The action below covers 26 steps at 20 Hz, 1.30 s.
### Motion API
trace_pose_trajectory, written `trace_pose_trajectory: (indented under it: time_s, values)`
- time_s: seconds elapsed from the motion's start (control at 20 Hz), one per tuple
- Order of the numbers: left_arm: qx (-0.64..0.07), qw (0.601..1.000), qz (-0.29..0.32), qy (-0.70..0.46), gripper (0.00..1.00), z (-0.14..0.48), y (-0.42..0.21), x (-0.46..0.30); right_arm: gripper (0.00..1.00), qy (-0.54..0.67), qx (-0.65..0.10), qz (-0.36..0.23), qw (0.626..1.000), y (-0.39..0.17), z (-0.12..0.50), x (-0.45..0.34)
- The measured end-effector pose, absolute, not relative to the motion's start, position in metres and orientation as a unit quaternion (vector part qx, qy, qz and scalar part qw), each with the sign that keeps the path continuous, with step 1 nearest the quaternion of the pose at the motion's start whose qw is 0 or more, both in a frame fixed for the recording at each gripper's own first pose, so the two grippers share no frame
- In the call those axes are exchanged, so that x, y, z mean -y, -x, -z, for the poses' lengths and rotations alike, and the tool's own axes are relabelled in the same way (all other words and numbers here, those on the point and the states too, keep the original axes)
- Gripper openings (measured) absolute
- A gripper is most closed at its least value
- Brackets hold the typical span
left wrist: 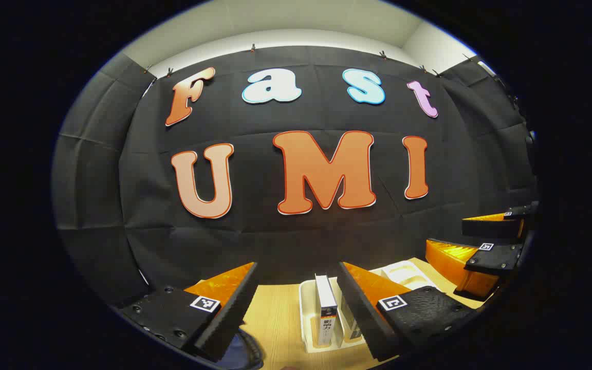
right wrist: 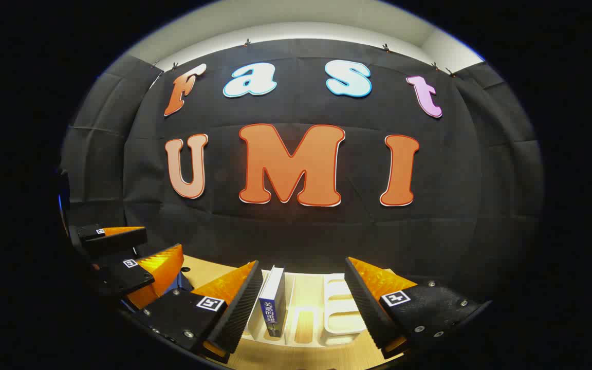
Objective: Open the schoolbag, grab two books from the bookshelf and put them into the schoolbag.
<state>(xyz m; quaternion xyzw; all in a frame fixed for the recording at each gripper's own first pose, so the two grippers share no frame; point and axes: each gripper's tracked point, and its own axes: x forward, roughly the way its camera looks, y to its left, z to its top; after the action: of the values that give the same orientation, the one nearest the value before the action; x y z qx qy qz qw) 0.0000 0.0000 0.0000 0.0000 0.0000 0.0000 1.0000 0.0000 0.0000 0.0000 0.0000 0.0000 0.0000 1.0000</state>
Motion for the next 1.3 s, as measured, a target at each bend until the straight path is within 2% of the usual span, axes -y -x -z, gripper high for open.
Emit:
trace_pose_trajectory:
  time_s: [0.15,0.2,0.3,0.4,0.65,0.7,0.75,0.9,1.15,1.25,1.3]
  values:
    - [0.0,1.0,0.006,0.001,0.99,0.001,0.002,0.004,0.95,-0.006,-0.004,0.004,1.0,0.003,0.003,0.002]
    - [0.001,1.0,0.007,0.001,0.96,-0.001,0.002,0.004,0.95,-0.006,-0.004,0.006,1.0,0.004,0.003,0.003]
    - [0.004,1.0,0.009,-0.003,0.96,-0.001,0.0,0.005,0.95,-0.003,-0.002,0.012,1.0,0.004,0.004,0.005]
    - [-0.002,1.0,0.01,-0.002,1.0,0.003,0.003,0.004,0.95,-0.005,-0.006,0.016,1.0,0.002,0.005,0.008]
    - [0.006,1.0,0.001,-0.005,0.96,0.0,0.004,-0.004,0.95,-0.004,-0.007,0.014,1.0,0.005,0.009,0.003]
    - [0.004,1.0,0.003,-0.004,0.99,0.001,0.005,-0.003,0.95,-0.002,-0.006,0.014,1.0,0.003,0.007,0.003]
    - [0.0,1.0,0.004,-0.003,0.96,0.004,0.006,-0.003,0.95,-0.004,-0.007,0.012,1.0,0.003,0.007,0.001]
    - [-0.003,1.0,0.001,-0.003,0.99,0.007,0.009,-0.004,0.95,-0.003,-0.011,0.005,1.0,0.003,0.011,-0.004]
    - [-0.006,1.0,0.001,-0.004,0.96,0.01,0.012,-0.004,0.95,-0.004,-0.017,0.0,1.0,0.005,0.016,-0.007]
    - [-0.005,1.0,0.001,-0.006,1.0,0.01,0.011,-0.004,0.95,-0.004,-0.017,0.002,1.0,0.003,0.016,-0.008]
    - [-0.006,1.0,0.002,-0.007,0.95,0.01,0.012,-0.004,0.95,-0.005,-0.018,0.003,1.0,0.004,0.015,-0.007]
